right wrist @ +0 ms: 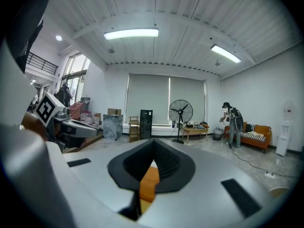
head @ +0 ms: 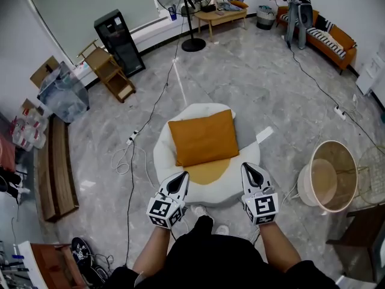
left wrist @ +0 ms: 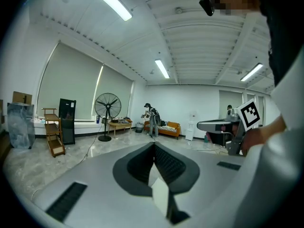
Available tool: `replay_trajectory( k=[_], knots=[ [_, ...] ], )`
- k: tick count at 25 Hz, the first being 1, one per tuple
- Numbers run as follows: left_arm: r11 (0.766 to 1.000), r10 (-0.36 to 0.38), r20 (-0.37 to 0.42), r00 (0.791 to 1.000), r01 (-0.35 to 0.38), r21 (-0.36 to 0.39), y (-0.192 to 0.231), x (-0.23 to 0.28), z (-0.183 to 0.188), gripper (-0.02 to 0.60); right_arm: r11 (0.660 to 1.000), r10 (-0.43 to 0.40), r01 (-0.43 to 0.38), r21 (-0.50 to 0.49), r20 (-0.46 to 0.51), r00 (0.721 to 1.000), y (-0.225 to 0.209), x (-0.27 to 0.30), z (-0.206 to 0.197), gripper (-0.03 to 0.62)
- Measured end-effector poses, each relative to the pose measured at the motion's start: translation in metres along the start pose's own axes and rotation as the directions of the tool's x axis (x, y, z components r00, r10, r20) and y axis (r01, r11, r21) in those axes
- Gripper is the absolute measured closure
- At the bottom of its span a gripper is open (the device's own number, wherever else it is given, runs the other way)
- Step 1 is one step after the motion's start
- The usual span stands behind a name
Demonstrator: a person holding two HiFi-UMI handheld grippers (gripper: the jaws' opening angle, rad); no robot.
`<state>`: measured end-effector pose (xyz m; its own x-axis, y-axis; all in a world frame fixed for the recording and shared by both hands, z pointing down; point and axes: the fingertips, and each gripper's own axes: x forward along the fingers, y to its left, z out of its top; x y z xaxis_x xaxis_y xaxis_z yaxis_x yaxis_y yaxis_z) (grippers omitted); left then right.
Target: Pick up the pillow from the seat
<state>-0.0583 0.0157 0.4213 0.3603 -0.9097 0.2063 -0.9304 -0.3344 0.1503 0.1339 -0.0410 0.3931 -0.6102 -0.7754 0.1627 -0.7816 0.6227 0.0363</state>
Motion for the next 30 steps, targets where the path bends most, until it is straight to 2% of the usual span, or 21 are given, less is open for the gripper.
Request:
replay_trajectory(
  k=[7,12,18,26,30],
  knots=[
    [1.0,0.011,0.002,1.0,-0.011,-0.025,0.057,0.034,0.007,0.569,1.0,0.003,-0.003,-0.009,-0.032,0.999,-0.003,0.065,0.003,0.588],
    [0.998,-0.004,0.042,0.999,0.007,-0.07,0.098,0.054,0.013,0.569,0.998,0.018,-0.021,-0.055,-0.066,0.998,0.001,0.114,0.007,0.588],
    [0.997,-0.013,0.025,1.0,0.015,-0.07,0.137,0.083,0.019,0.569,0.996,0.002,-0.009,-0.085,-0.076,0.997,-0.005,0.162,0.021,0.588],
    [0.992,0.081,-0.035,0.996,-0.084,-0.097,0.169,0.117,0.001,0.569,0.997,0.025,-0.036,-0.066,-0.149,0.989,-0.032,0.209,-0.013,0.586],
    [0.988,0.12,-0.083,0.989,-0.127,-0.088,0.178,0.134,-0.014,0.541,0.995,0.065,-0.078,-0.061,-0.187,0.98,-0.046,0.233,-0.033,0.55]
  ],
)
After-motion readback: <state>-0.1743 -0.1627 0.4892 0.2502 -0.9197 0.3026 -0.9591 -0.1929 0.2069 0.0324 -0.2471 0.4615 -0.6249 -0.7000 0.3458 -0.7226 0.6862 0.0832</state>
